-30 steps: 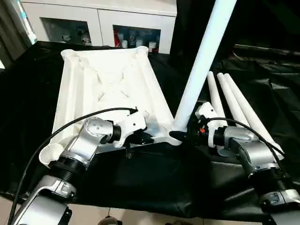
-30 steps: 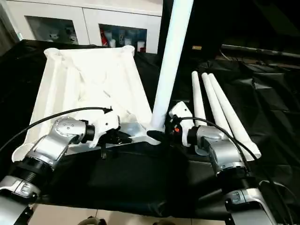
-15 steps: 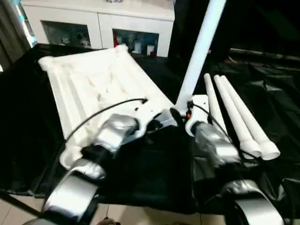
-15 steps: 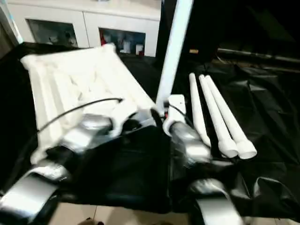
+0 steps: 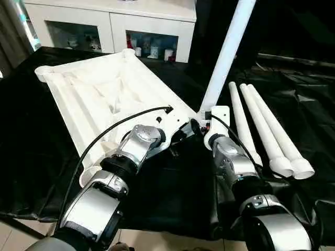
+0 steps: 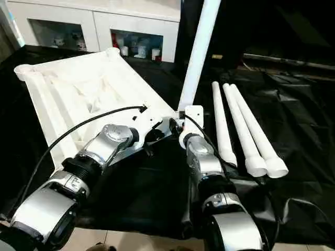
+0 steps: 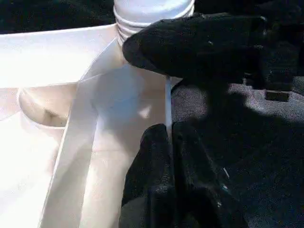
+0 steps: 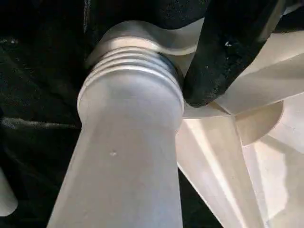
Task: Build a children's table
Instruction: Rotate table base
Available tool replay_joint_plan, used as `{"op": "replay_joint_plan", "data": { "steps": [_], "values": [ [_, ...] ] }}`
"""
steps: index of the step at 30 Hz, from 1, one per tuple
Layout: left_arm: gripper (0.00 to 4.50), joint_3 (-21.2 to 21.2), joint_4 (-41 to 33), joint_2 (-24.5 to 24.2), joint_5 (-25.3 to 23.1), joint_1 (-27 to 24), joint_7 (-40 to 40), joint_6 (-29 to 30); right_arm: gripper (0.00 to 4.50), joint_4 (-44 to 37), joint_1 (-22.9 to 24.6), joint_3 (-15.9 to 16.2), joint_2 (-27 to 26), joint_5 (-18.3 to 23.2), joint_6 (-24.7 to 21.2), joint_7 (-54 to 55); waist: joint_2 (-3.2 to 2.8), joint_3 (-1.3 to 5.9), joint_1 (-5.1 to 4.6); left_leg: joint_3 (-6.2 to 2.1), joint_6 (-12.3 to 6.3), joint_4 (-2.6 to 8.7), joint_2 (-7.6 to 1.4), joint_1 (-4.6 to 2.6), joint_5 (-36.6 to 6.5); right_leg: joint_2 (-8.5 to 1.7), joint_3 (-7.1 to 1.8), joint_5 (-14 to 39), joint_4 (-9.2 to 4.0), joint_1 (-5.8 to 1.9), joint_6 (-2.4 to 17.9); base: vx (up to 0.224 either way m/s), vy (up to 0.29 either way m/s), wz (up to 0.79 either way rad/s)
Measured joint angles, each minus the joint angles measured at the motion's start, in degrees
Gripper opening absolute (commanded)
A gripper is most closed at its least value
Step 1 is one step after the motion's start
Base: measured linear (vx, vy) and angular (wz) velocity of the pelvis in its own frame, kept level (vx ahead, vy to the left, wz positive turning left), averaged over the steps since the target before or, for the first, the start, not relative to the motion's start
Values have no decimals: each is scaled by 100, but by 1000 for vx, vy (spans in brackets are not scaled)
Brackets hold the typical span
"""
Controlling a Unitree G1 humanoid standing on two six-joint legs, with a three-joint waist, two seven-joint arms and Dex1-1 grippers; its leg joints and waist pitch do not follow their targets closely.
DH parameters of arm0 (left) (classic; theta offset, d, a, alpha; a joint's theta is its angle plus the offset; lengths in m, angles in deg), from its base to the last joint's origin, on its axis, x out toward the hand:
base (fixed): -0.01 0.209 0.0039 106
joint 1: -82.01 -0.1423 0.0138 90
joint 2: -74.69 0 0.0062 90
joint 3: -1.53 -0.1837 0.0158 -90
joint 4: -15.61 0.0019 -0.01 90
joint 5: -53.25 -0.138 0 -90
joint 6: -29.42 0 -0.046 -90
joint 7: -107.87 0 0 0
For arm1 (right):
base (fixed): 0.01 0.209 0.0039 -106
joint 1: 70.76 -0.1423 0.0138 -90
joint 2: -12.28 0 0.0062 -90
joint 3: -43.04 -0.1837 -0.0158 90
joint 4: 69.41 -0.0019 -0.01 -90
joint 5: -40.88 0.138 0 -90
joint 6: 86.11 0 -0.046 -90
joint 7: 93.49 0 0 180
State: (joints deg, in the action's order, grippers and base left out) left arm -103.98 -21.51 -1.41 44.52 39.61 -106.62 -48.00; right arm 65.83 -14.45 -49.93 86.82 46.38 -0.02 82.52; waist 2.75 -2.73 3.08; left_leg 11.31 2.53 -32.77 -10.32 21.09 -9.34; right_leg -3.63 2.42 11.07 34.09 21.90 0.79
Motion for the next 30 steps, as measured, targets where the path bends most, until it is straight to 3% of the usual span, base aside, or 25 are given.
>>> {"op": "replay_joint_plan", "data": {
  "steps": [2, 4, 7, 14, 19, 21, 23, 30],
  "values": [
    [0, 58, 158, 72, 5, 86, 145, -35, 355, -414, 287, 20, 53, -57, -65, -22, -1, -1, 33, 1, -1, 6, 1, 1, -1, 0, -1, -1, -1, 1, -2, 0, 0, 0],
    [57, 142, 294, 116, 16, 159, 324, -54, 364, -664, 464, 19, 67, -79, -108, -17, -4, -5, 27, 4, -1, 12, 1, 3, 0, 0, -2, -6, -2, 8, -13, 0, 0, 0],
    [71, 405, 431, 182, 182, 193, 598, -183, 364, -1021, 713, -34, 117, -84, -214, 46, -7, -21, 12, 4, -1, 20, -3, 10, 0, 3, 0, -6, -2, 21, -23, 0, 0, 0],
    [114, 986, 170, 104, 678, 207, 765, -443, 364, -1545, 962, -105, 116, -45, -417, 148, -26, -37, 7, 8, -32, 18, -25, 119, 19, 22, 6, -16, 10, 131, -23, 0, 0, 0],
    [157, 1258, -706, -570, 642, 133, 1102, -412, 364, -1637, 971, -46, 109, -48, -567, 55, -32, -42, 4, 14, -28, 19, -39, 114, 17, 28, 11, -15, 10, 129, -22, 0, 0, 0],
    [157, 1286, -1379, -1245, 331, -247, 1267, -289, 364, -1736, 1020, 71, 69, -55, -670, -35, -25, -45, -80, 22, -19, 19, -47, 101, 12, 31, 9, -15, 15, 127, -22, 0, 0, 0],
    [180, 1437, -1769, -1755, 103, -596, 1413, -95, 364, -1755, 1106, 76, 110, -63, -721, -54, -14, -50, -87, 22, 1, 19, -51, 101, 2, 33, 12, -14, 18, 128, -23, 0, 0, 0],
    [238, 1922, -2890, -2613, -394, -1529, 1588, 464, 364, -1697, 1027, 192, 78, -91, -842, -169, 131, -96, 53, 24, 10, -4, -53, 111, 7, 30, 11, -15, 33, 127, -22, 0, 0, 0]
  ]
}}
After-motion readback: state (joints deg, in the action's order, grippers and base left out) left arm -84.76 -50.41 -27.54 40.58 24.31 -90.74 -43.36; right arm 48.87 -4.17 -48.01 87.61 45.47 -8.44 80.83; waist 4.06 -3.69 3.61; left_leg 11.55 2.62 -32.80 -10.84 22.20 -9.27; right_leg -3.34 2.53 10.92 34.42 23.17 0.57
